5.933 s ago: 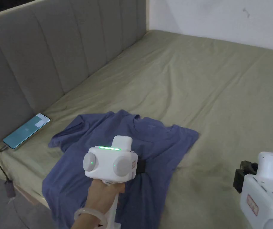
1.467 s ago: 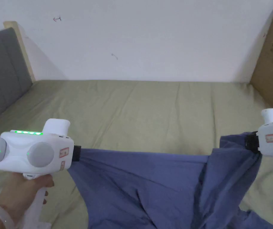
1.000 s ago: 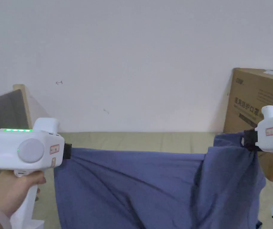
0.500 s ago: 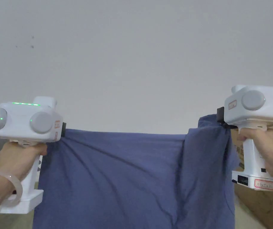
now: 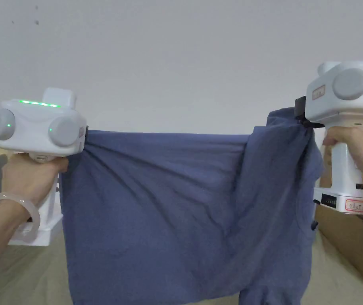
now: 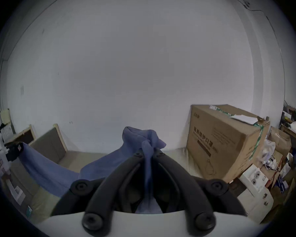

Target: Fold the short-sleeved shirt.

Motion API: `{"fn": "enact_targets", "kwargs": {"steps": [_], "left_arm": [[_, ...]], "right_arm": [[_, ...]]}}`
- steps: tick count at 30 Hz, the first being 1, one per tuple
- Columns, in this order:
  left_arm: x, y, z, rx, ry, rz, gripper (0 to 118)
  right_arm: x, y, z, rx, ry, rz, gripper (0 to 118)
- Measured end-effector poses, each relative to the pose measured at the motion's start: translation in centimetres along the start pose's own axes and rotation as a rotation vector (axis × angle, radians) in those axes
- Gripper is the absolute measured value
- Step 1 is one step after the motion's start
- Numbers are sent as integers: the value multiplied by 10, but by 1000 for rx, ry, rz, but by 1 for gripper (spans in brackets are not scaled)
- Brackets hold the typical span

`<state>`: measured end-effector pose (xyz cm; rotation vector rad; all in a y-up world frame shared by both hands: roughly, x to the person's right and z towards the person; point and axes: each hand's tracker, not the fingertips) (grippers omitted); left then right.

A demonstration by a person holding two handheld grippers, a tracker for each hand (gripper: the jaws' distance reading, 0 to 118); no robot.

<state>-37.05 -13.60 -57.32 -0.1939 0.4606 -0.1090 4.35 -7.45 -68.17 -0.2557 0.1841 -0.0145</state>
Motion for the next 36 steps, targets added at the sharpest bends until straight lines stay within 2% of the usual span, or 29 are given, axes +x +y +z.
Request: {"fn": "enact_targets", "kwargs": {"steps": [4,8,11,15,20,22,25,28,36], "left_arm": [[24,-81,-44,-136,-42,0,2],[52,-181,-78,-300,-49,-80,2],[64,-252,-85,-417,-79,-69,2],[69,-322,-80,-558,-114,-117,2],[46,-366,-48,-611,-139,-60,2],[35,-372,-21,-607,-147,-47,2],[19,-379,25,-598,-170,-104,2],[3,-381,77,-597,-184,-81,2],[-32,-408,218,-653,-202,-47,2]], "right_arm": [[-3,-77,-63,-165,-38,30,5],[-1,-176,-115,-342,-50,28,5],[4,-253,-147,-499,-39,17,5],[8,-338,-153,-654,-53,55,5],[21,-391,-111,-702,-21,40,5],[28,-398,-86,-700,-17,26,5],[40,-406,-33,-691,-6,14,5],[48,-413,21,-690,5,-20,5],[54,-450,170,-716,19,18,5]]}}
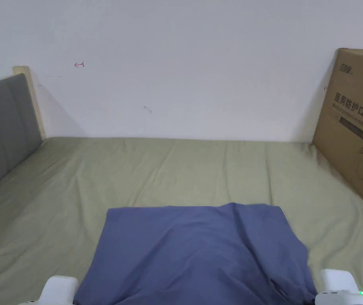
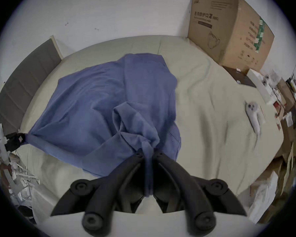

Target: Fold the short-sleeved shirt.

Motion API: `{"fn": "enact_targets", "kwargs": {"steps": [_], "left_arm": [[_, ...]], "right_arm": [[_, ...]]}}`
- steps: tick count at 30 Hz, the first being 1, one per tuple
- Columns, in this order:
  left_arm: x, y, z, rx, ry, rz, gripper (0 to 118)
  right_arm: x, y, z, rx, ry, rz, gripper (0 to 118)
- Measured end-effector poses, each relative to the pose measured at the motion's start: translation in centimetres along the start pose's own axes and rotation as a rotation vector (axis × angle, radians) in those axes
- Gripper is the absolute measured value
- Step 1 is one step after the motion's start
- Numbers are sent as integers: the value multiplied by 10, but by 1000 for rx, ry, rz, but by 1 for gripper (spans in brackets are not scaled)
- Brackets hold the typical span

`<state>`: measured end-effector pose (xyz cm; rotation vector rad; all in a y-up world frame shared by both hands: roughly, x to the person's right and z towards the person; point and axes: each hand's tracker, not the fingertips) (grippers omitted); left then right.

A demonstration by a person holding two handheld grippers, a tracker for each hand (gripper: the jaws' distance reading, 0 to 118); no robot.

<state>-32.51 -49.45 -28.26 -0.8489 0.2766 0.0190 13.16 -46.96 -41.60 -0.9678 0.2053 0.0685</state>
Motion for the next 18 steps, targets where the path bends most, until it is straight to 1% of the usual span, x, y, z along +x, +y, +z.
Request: {"fn": "enact_targets", "kwargs": {"steps": [4,5,6,7,8,9,10,11,12,14,15,16,17,18], "left_arm": [[0,-41,31,-13,-5,0,2],[4,-48,39,-24,-12,-17,3],[4,-52,42,-24,-18,-17,6],[2,-53,42,-40,-43,-13,25],[1,-52,42,-68,-54,11,54],[2,-51,42,-83,-83,47,87],[-1,-50,42,-92,-116,75,112],[-1,-47,43,-92,-136,105,110],[0,-45,44,-84,-130,101,105],[8,-31,55,-11,-131,77,105],[10,-23,55,-15,-121,66,105],[12,-14,55,-13,-134,53,103],[18,-4,60,4,-155,42,95],[21,2,60,18,-157,42,76]], "right_arm": [[8,-58,24,-43,11,-42,5],[9,-68,25,-46,9,-39,5],[9,-74,24,-49,8,-36,9],[11,-79,21,-58,3,-38,26],[11,-81,20,-63,1,-47,54],[11,-81,21,-77,-14,-51,82],[11,-81,24,-71,-15,-49,90],[12,-78,25,-54,-15,-41,89],[11,-74,29,-28,-17,-37,89],[9,-56,34,-18,-19,-35,87],[9,-46,35,0,-11,-31,85],[6,-35,37,34,-2,-28,76],[2,-24,38,50,2,-18,59],[-1,-14,38,65,-2,-8,32]]}}
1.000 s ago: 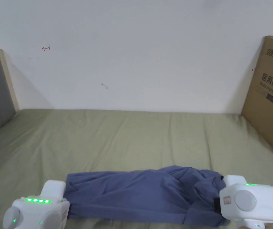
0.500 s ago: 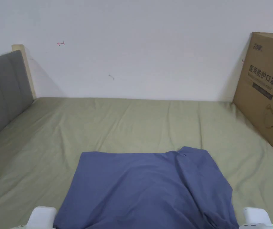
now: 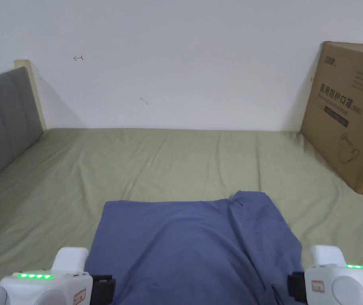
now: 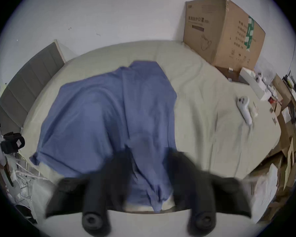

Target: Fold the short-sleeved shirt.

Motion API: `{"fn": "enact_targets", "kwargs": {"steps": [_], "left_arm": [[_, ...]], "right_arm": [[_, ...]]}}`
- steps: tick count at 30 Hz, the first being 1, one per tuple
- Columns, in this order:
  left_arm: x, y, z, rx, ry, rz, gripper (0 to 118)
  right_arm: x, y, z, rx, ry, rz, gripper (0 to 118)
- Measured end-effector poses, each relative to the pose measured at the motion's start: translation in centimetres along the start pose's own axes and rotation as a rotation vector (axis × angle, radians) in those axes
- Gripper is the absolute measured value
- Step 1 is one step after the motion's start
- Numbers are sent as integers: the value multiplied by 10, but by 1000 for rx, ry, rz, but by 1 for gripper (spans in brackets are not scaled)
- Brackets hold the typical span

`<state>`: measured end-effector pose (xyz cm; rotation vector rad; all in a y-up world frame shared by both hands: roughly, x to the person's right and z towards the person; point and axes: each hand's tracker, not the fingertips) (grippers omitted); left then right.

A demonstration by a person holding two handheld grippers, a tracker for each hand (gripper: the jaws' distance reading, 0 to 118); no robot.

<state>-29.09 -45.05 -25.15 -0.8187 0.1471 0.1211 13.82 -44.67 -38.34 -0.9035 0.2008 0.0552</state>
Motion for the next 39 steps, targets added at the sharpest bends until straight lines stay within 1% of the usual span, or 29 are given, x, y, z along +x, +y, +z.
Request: {"fn": "enact_targets", "kwargs": {"steps": [1,2,4,5,9,12,15,16,17,18,19,20,21,22,23,26,27,30,31,32,33,34,35,36,37,39], "left_arm": [[3,6,-2,11,-2,2,32],[5,11,-9,8,-15,-1,0],[8,15,-27,-12,-21,4,0],[9,18,-37,-63,-48,1,0],[7,35,-78,-66,-33,17,0],[-2,62,-109,-74,-41,80,0],[-16,97,-154,-86,-20,89,0],[-21,109,-171,-95,-12,82,7],[-26,122,-189,-113,-1,81,30],[-31,133,-205,-145,11,85,67],[-38,148,-222,-178,16,101,111],[-44,161,-240,-196,1,104,118],[-49,170,-254,-208,-2,91,116],[-53,178,-267,-190,6,92,108],[-57,188,-273,-154,45,85,104],[-72,205,-305,-166,87,125,104],[-72,209,-307,-171,93,138,104],[-80,211,-329,-180,109,182,101],[-81,213,-333,-191,101,191,95],[-78,214,-338,-211,101,190,94],[-74,212,-339,-210,106,159,90],[-68,211,-335,-184,109,77,81],[-66,212,-329,-166,107,47,68],[-65,213,-323,-152,119,67,45],[-63,215,-317,-124,145,88,0],[-64,220,-315,-135,138,93,1]], "right_arm": [[-4,10,-2,18,0,9,0],[-6,17,-5,30,6,11,0],[-10,30,-17,11,38,-1,0],[-11,35,-27,1,51,-5,0],[-13,62,-60,-24,70,-18,0],[-12,92,-86,-27,82,-25,0],[-9,123,-115,-32,94,-28,0],[-10,132,-124,-32,91,-22,0],[-9,141,-134,-32,86,-10,0],[-9,147,-140,-32,82,-3,0],[-7,153,-147,-32,84,2,0],[-5,158,-153,-36,86,4,0],[-3,161,-158,-39,89,2,0],[0,163,-162,-41,101,6,0],[2,165,-166,-43,103,13,0],[6,165,-173,-48,86,29,0],[9,164,-176,-49,88,28,0],[16,161,-182,-61,98,3,0],[17,160,-184,-63,96,-2,0],[19,159,-185,-64,94,-2,0],[20,158,-185,-66,91,3,0],[22,157,-185,-66,85,4,0],[25,157,-186,-67,83,0,0],[28,158,-187,-69,82,-7,0],[32,160,-189,-65,82,-32,0],[39,166,-192,-62,93,-62,0]]}}
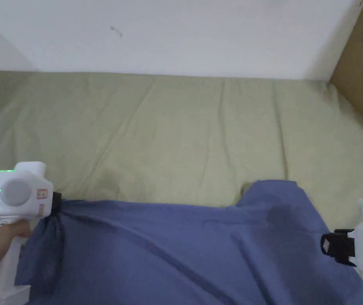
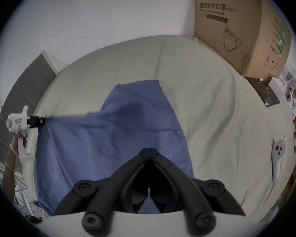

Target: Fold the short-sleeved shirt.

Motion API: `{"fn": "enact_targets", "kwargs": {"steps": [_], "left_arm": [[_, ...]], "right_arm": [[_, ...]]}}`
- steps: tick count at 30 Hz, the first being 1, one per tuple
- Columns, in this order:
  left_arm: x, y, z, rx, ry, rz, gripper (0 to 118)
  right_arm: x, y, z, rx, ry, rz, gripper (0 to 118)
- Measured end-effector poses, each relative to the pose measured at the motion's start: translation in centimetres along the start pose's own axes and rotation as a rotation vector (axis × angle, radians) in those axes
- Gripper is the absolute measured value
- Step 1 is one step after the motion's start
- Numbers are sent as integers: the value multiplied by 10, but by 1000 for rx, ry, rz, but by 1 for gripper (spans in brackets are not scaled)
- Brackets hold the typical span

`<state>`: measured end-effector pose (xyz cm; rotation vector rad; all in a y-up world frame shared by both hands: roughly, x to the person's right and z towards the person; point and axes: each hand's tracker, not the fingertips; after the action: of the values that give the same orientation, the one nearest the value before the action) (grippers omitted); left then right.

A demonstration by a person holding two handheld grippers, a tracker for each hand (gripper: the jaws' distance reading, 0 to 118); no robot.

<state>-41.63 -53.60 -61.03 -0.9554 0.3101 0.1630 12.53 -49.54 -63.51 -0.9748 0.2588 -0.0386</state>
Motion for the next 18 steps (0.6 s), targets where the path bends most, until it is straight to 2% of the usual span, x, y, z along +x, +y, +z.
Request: {"fn": "enact_targets", "kwargs": {"steps": [2,3,4,5,6,7,9,10,12,13,14,15,16,18], "left_arm": [[8,0,4,-10,6,-62,1],[11,-1,7,-9,19,-90,1],[9,1,6,-1,21,-91,1],[9,1,9,2,17,-87,1],[9,2,12,6,14,-84,1],[9,3,15,7,13,-82,1],[5,6,16,9,11,-82,1],[5,8,19,7,11,-82,1],[3,9,23,16,10,-88,1],[2,9,26,18,8,-90,1],[1,10,30,21,7,-90,1],[1,11,33,24,7,-97,1],[-1,11,36,31,9,-102,1],[-3,12,46,38,3,-106,1]], "right_arm": [[11,12,-6,8,12,-11,3],[15,20,-11,-12,20,-3,30],[18,27,-18,-57,26,-4,78],[21,34,-28,-82,17,-4,92],[23,38,-37,-71,8,-8,93],[25,43,-47,-69,4,-5,93],[27,51,-69,-161,-29,-14,93],[26,52,-81,-222,-38,4,90],[21,44,-101,-230,-88,86,86],[18,40,-111,-254,-109,105,79],[18,40,-111,-224,-96,81,66],[15,42,-105,-206,-101,96,39],[12,43,-98,-176,-98,127,0],[9,44,-84,-168,-80,159,0]]}}
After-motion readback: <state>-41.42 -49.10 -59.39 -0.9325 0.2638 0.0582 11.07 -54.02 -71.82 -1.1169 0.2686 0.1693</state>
